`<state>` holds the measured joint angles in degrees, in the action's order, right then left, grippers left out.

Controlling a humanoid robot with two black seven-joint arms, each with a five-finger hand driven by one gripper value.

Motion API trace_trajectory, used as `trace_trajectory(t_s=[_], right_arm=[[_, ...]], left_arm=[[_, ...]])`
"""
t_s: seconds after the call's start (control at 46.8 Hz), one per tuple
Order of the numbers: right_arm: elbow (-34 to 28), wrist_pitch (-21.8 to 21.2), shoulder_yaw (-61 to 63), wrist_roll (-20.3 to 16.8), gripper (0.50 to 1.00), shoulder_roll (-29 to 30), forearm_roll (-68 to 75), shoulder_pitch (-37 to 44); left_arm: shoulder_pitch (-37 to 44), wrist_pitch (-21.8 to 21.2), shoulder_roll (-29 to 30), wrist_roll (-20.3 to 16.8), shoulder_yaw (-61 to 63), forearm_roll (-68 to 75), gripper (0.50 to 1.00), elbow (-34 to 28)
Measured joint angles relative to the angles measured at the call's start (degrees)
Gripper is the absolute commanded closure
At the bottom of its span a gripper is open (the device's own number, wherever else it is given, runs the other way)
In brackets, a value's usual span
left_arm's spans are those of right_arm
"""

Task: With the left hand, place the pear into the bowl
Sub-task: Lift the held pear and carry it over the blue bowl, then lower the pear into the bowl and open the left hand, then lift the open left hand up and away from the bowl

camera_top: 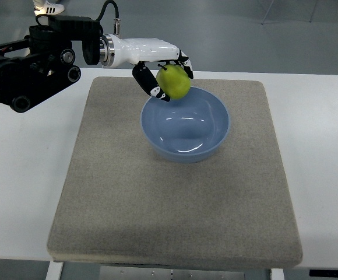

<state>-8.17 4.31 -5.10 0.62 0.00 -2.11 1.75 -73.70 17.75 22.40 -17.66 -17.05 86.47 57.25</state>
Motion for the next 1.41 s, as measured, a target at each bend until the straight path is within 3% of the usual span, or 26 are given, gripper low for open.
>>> trace_trajectory(t_s=[0.192, 0.619, 0.747, 0.811, 0.918, 0.982, 1.196, 1.409], right_arm=[[0.00, 0.00, 0.00, 0.00, 0.574, 0.00, 0.00, 0.01], [0.00, 0.00, 0.00, 0.00, 0.576, 0.00, 0.00, 0.01], [0.00, 0.00, 0.00, 0.00, 0.574, 0.00, 0.00, 0.00], [0.00, 0.00, 0.00, 0.00, 0.574, 0.00, 0.00, 0.01], [0.00, 0.00, 0.00, 0.00, 0.574, 0.00, 0.00, 0.01], [0.00, 0.00, 0.00, 0.00, 0.574, 0.00, 0.00, 0.01], [0.00, 0.00, 0.00, 0.00, 0.574, 0.00, 0.00, 0.00], [0.00, 0.00, 0.00, 0.00, 0.576, 0.00, 0.00, 0.01]], left_arm=[[1.48, 0.08, -3.57, 0.25, 0.69, 0.35, 0.851, -0.09], [5.73, -0.29, -4.91, 0.62, 3.01, 1.15, 0.836, -1.01], [6.17, -0.67, -5.20, 0.62, 3.24, 1.10, 0.791, -1.01], [6.50, -0.82, -5.70, 0.62, 3.26, 1.09, 0.746, -1.06], [6.63, -1.65, -6.03, 0.62, 3.26, 0.94, 0.724, -1.37], [6.64, -1.74, -6.08, 0.62, 3.24, 0.60, 0.682, -1.51], [6.64, -1.76, -6.05, 0.54, 3.05, 0.00, 0.647, -1.53], [6.64, -1.76, -6.08, 0.52, 2.99, -0.07, 0.579, -1.53]])
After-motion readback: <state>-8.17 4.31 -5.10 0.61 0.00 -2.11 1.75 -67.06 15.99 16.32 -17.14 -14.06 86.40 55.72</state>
